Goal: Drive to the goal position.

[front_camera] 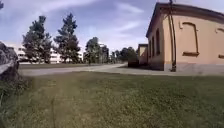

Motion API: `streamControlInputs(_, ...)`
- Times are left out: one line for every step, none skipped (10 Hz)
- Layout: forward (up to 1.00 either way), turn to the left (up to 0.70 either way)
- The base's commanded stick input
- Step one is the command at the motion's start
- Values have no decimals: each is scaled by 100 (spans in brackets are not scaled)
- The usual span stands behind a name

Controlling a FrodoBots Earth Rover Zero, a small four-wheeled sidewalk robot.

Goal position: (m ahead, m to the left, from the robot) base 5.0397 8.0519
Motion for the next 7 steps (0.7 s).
streamControlInputs(0, 0)
streamControlInputs(0, 0)
streamControlInputs(0, 0)
streamControlInputs(0, 0)
streamControlInputs(33, 0)
streamControlInputs(65, 0)
streamControlInputs(70, 0)
